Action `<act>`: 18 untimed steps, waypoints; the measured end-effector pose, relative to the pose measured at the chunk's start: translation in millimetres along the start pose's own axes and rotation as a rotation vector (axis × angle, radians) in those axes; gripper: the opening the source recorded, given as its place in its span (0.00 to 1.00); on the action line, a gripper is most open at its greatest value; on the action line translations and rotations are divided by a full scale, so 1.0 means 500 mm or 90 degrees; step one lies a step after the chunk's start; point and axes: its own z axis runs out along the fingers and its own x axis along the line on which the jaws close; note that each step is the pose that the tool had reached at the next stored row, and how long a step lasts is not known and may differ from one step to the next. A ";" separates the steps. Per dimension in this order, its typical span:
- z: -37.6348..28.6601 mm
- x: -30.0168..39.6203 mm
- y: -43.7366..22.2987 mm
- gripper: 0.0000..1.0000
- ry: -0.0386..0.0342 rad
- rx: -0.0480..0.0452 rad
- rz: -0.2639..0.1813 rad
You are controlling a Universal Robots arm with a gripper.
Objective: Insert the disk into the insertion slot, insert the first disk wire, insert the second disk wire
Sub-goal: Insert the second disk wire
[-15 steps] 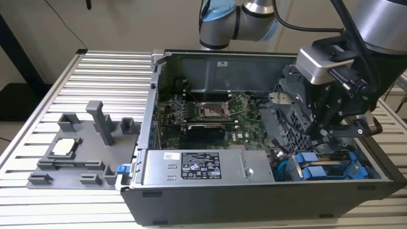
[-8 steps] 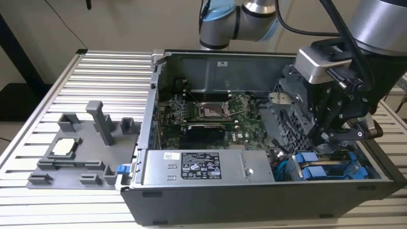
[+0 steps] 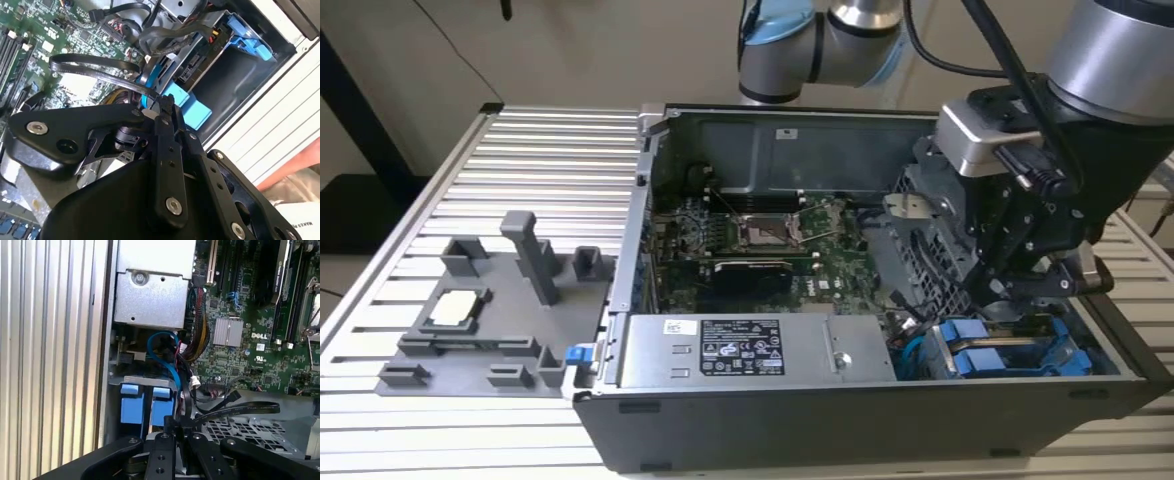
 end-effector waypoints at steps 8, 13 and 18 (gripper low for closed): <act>0.005 0.018 -0.028 0.16 -0.0261 -0.0006 0.002; 0.007 0.031 -0.038 0.16 -0.0446 0.0004 0.003; 0.010 0.042 -0.047 0.16 -0.0465 -0.0063 0.004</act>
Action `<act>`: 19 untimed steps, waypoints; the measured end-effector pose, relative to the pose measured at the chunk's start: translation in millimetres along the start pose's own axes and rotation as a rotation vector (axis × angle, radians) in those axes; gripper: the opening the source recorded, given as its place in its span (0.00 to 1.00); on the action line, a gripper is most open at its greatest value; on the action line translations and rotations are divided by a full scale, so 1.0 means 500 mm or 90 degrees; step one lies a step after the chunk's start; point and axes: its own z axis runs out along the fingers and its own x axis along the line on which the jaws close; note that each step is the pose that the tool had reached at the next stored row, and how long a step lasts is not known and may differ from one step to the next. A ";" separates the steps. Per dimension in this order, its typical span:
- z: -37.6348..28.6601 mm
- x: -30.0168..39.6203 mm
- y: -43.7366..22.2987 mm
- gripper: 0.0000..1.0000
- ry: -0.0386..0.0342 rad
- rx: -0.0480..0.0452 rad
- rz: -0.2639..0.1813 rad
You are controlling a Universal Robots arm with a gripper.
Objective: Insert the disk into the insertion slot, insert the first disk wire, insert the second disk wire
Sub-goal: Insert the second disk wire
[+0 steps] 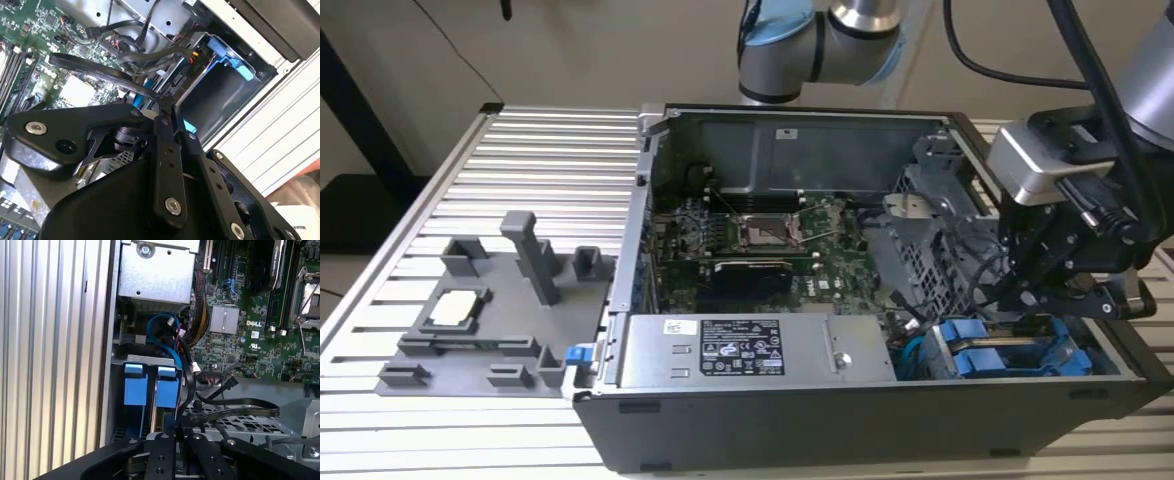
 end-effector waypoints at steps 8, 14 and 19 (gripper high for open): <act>0.013 0.010 -0.011 0.16 -0.0013 -0.0003 0.008; 0.022 0.011 -0.013 0.16 0.0000 0.0018 0.033; 0.024 0.012 -0.013 0.16 0.0000 0.0021 0.036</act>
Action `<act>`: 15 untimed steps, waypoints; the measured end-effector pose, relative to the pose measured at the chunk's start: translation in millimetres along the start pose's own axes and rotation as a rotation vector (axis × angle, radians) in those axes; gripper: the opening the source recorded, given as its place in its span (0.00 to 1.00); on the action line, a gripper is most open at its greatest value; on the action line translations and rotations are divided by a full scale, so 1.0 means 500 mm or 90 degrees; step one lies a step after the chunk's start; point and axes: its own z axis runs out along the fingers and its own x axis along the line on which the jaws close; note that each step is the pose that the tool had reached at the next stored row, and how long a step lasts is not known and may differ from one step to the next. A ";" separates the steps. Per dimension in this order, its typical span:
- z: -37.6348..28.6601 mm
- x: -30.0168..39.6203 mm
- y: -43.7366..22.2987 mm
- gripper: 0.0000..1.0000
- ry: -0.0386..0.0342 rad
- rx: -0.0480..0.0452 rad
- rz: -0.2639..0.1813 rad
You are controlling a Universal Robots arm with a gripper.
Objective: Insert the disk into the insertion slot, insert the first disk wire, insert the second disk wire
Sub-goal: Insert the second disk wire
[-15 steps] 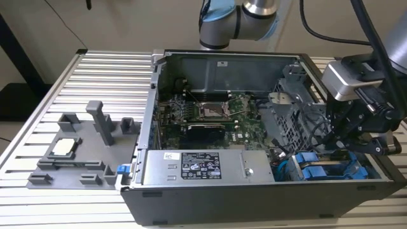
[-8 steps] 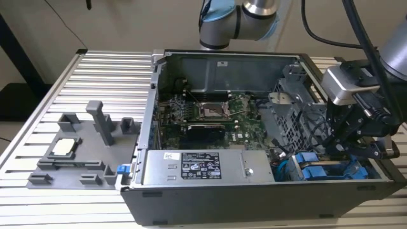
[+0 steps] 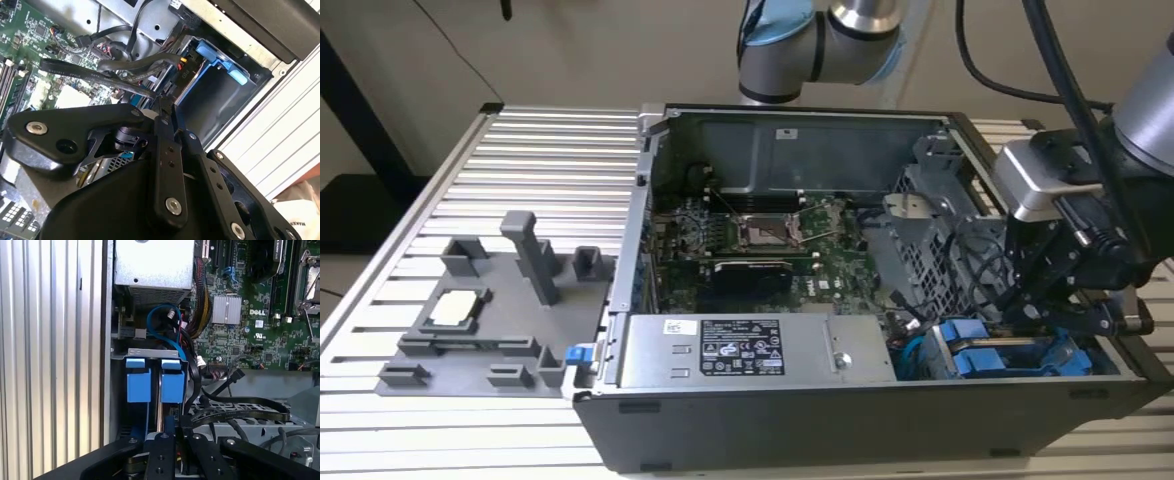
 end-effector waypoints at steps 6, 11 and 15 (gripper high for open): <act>0.007 0.001 -0.001 0.16 -0.0012 0.0026 0.030; 0.012 0.000 -0.004 0.16 -0.0012 0.0028 0.031; 0.016 -0.003 -0.006 0.16 -0.0014 0.0028 0.031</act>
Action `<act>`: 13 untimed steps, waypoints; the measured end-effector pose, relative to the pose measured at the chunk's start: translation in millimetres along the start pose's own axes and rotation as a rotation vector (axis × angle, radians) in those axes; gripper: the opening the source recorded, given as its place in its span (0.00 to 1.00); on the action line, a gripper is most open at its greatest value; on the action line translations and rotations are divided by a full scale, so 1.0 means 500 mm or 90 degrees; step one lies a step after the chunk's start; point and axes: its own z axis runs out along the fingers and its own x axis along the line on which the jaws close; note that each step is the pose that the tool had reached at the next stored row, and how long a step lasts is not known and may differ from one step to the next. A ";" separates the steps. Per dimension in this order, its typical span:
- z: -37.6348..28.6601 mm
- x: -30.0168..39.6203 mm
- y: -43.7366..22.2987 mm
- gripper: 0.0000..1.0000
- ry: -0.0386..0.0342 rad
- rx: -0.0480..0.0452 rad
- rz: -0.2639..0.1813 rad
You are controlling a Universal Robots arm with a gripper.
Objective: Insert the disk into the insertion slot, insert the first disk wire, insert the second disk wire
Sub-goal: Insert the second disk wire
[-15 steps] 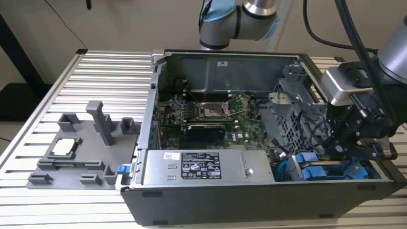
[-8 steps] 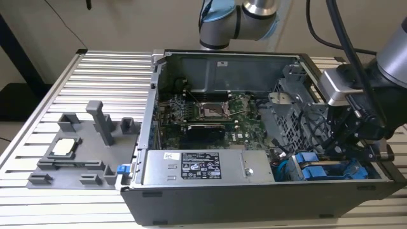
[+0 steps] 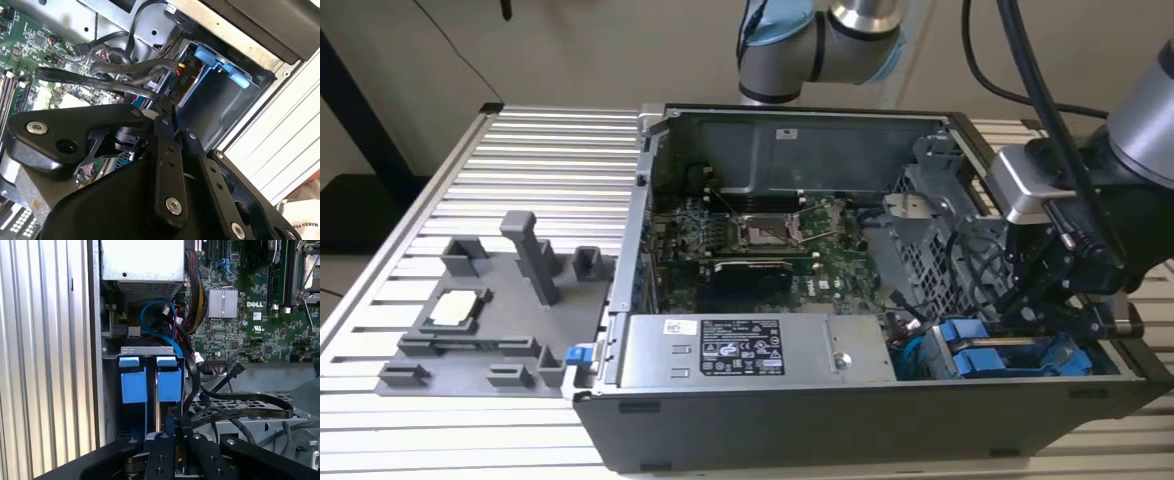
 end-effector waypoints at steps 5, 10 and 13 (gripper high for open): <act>0.006 -0.002 -0.007 0.16 0.0003 0.0000 0.000; 0.014 -0.003 -0.008 0.16 0.0002 0.0001 0.001; 0.018 -0.003 -0.008 0.16 0.0009 0.0003 0.003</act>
